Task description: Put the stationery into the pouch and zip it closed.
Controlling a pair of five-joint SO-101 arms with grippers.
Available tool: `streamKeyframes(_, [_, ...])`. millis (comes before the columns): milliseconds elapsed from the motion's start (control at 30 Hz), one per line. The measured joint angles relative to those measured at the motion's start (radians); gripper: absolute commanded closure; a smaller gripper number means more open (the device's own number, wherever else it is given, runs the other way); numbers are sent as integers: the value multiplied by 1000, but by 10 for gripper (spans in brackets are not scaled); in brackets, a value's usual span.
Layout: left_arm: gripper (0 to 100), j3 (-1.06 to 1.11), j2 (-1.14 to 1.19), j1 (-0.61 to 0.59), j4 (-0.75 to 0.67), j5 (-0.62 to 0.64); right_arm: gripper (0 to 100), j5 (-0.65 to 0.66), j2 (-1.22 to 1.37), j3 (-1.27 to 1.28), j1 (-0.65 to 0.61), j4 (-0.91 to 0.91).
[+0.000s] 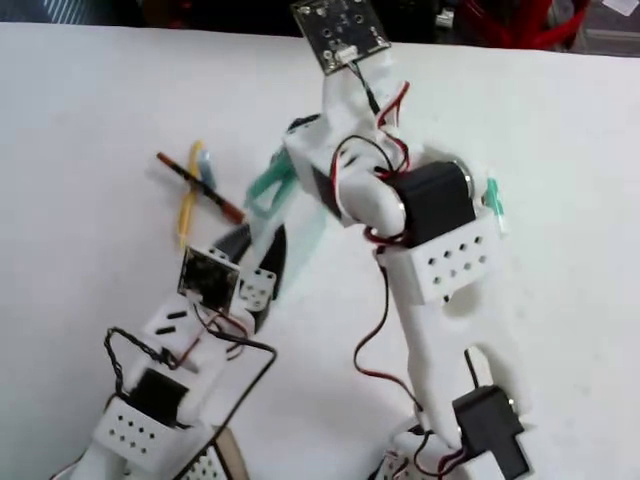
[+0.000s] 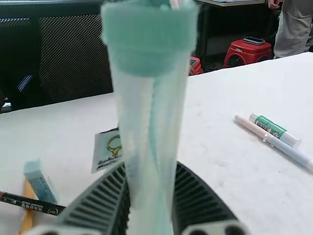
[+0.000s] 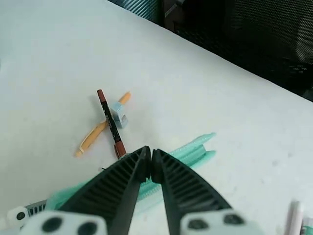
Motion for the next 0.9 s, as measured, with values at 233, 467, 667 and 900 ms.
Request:
streamKeyframes(233, [974,0,0,0,2,-3,872,2,2,28,-5,14])
streamKeyframes(467, [974,0,0,-3,2,-5,888,2,2,20,-58,109])
streamKeyframes(667, [973,0,0,-6,2,-5,899,-6,2,-5,-110,117])
streamKeyframes(900, [973,0,0,17,2,-11,899,-75,2,-25,-124,117])
